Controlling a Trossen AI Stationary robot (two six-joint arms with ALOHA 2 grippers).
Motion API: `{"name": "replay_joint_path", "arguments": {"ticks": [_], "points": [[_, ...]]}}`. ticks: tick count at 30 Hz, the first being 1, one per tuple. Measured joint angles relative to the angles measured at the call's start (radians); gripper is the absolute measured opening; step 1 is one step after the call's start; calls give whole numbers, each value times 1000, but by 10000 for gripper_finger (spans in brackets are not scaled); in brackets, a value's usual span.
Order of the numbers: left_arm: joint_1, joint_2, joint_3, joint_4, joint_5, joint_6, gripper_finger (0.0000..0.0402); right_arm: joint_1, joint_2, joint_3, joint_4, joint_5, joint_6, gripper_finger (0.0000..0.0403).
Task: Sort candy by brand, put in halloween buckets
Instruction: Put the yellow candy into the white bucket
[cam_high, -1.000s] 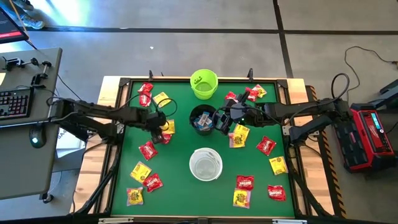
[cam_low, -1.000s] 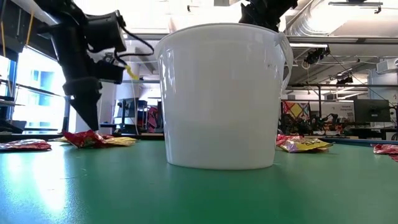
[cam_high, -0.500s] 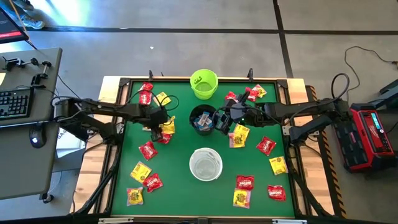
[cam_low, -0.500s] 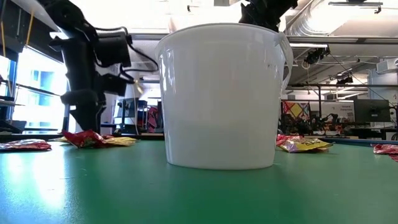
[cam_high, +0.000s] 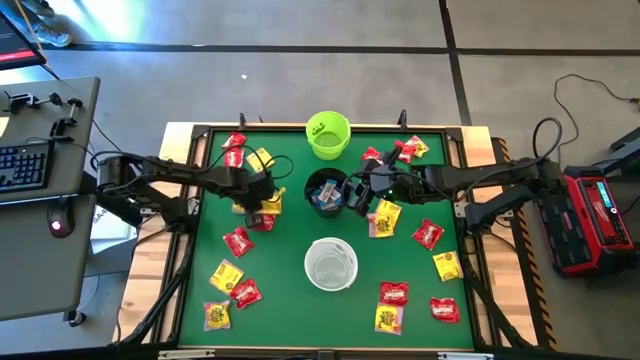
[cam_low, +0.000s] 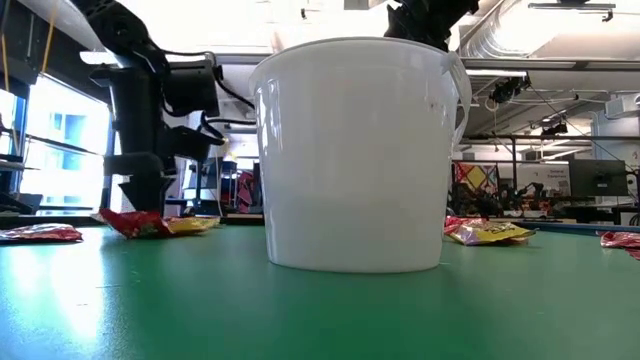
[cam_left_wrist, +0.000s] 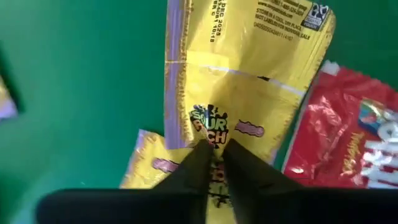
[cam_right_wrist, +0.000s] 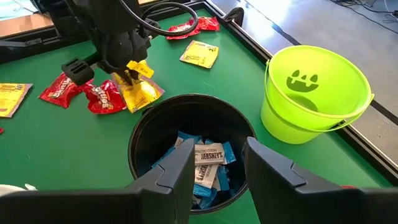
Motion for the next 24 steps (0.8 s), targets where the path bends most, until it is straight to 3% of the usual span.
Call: {"name": "replay_joint_path", "arguments": {"ticks": [2,13,19,24], "points": [[0,-6,14,-1,-28,2,9,0,0,0,0,0,0,126],[-12,-117,105,-92,-33,13,1,0,0,0,0,0,0,126],[-66,-214,213,-165,1,-33,0,0,0,0,-1,0,0,126],[-148,-201,354,-237,5,-50,0,-1,0,0,-9,-9,-2,126]]}}
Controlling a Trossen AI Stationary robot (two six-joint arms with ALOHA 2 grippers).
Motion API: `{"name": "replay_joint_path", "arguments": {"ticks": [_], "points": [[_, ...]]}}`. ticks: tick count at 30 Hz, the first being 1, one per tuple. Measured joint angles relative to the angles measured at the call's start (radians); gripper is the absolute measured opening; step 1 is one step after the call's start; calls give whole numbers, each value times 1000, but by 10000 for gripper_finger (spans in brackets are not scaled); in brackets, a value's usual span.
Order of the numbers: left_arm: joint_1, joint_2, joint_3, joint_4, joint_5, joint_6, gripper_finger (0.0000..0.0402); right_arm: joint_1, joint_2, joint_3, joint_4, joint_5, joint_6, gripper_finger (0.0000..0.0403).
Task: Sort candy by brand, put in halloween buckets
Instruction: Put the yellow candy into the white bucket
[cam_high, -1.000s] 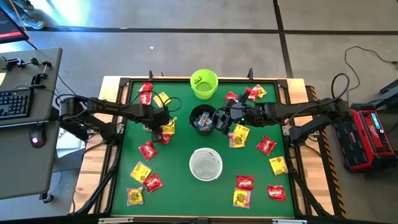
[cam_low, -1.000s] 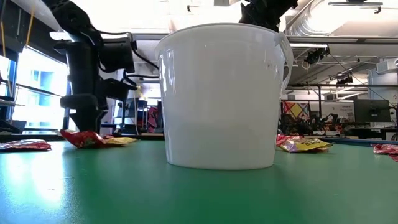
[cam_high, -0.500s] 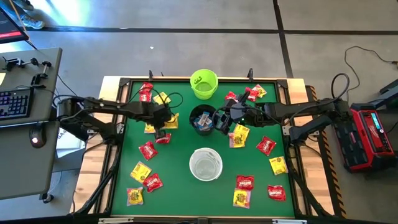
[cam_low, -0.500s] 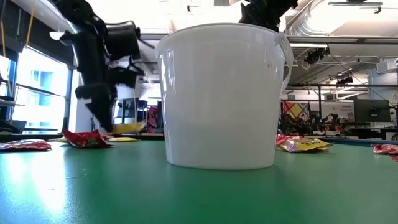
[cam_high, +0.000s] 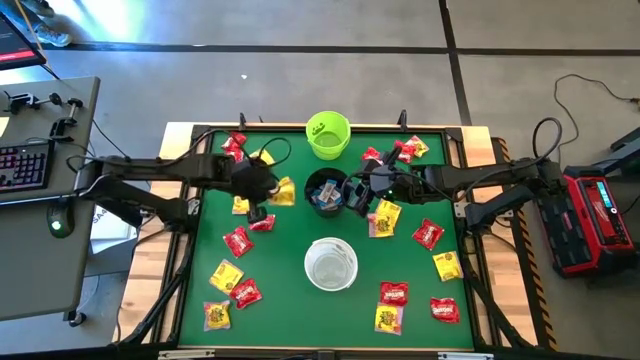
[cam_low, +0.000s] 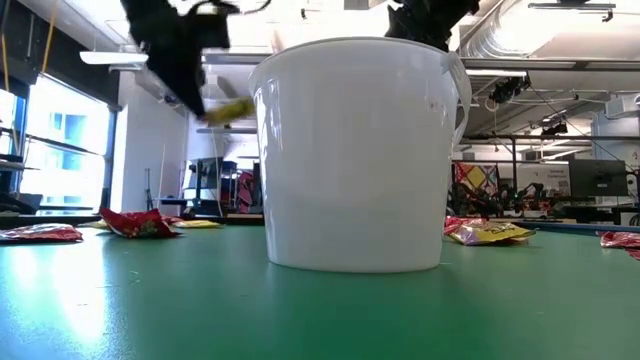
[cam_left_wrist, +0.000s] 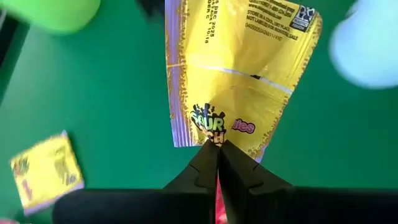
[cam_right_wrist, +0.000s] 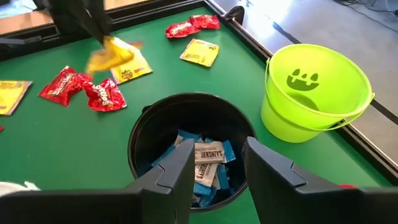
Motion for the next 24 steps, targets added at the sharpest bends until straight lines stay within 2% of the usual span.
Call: {"name": "replay_joint_path", "arguments": {"ticks": [4,10,15,19,24], "points": [[-64,70,140,-16,3,-16,0,-8,-21,0,-33,-10,-8,106],[-154,218,366,-53,10,15,0,-14,-53,0,-70,8,-59,12],[-213,334,516,-55,51,71,0,-22,-54,0,-97,8,-51,15],[-269,417,598,-54,52,127,0,-22,-71,-1,-157,0,-52,2],[-340,515,656,-52,-16,148,0,-50,-145,-11,-160,-57,-91,1]]}}
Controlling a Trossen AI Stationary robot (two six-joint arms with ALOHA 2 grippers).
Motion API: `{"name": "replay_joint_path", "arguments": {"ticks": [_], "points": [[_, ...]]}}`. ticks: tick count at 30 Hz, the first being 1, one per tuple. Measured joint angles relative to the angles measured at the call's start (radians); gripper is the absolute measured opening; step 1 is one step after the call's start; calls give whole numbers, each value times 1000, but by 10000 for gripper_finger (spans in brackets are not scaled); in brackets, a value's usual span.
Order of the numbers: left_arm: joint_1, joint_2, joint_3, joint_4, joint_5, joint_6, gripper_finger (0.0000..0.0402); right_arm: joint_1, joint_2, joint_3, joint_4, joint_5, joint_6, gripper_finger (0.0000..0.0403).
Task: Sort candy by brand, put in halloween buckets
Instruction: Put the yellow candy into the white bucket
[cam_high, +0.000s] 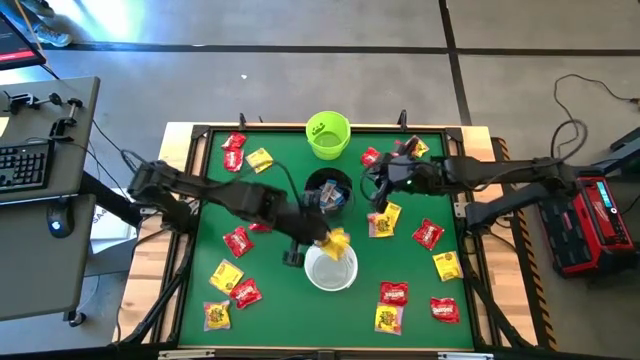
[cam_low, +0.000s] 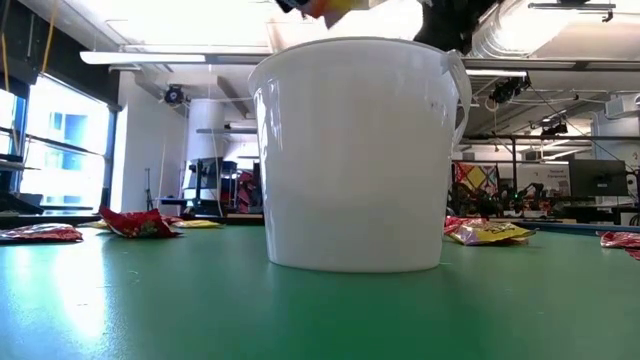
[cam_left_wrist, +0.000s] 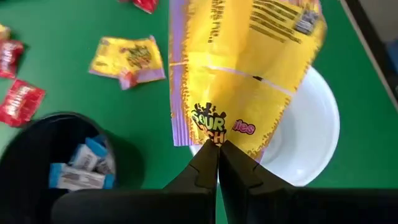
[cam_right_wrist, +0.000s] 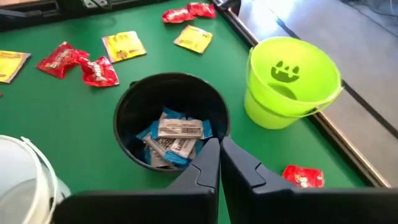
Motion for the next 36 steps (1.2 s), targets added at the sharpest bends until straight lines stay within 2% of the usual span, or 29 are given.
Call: {"name": "replay_joint_path", "arguments": {"ticks": [5,13,19,28,36], "points": [[-62,96,29,-8,-52,-42,0,-27,-51,-13,-1,-29,-21,0],[-143,187,34,-45,-137,48,0,-30,-69,-13,-5,-6,73,0],[-131,246,34,-69,-155,-12,0,-30,-69,-13,16,-5,139,0],[-93,292,34,-159,-153,-135,0,-30,-69,-13,18,-5,144,0],[-88,291,84,-162,-139,-122,20,-30,-69,-13,13,-5,137,0]]}}
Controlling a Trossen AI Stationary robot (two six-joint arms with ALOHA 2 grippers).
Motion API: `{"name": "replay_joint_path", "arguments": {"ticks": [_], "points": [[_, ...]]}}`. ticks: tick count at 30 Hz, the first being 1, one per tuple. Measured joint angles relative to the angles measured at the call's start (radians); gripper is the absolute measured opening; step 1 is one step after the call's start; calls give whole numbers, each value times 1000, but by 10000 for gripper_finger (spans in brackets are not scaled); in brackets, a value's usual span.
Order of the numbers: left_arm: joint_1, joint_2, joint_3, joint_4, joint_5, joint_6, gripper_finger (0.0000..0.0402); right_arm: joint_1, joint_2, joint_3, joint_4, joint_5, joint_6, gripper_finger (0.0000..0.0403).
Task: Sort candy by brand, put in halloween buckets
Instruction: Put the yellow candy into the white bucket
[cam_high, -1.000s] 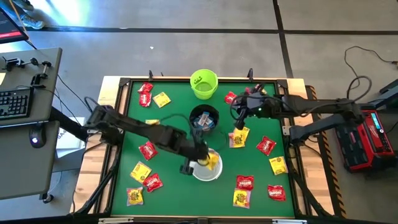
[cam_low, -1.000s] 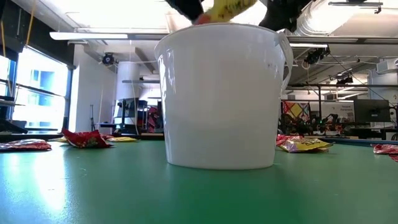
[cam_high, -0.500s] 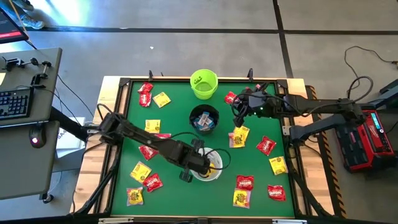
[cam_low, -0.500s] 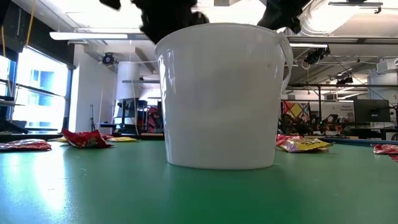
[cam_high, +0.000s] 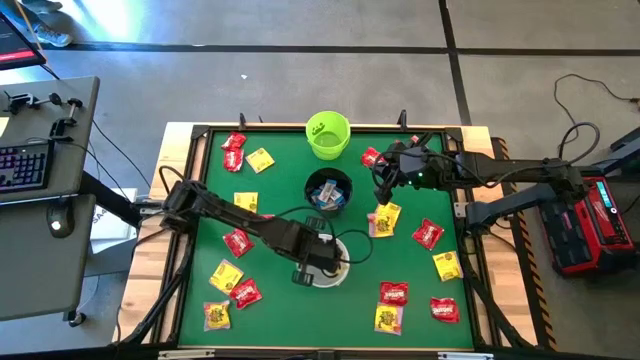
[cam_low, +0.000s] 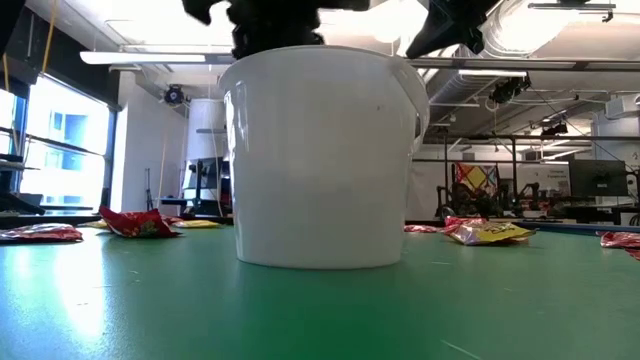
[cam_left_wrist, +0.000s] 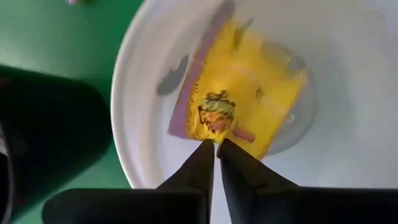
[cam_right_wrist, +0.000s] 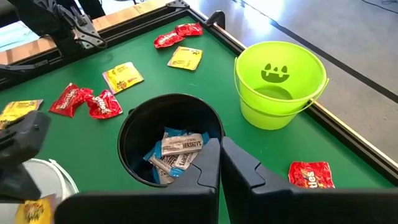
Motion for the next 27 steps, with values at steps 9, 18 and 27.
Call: {"name": "replay_joint_path", "arguments": {"ticks": [9,18,27], "points": [[11,0,147,-11,9,11,80,0,0,0,-34,-25,-27,0],[53,-103,146,122,3,-17,7,0,12,0,-149,-95,34,0],[88,-231,-42,415,39,-66,2,6,-7,-107,-69,-113,161,0]]}}
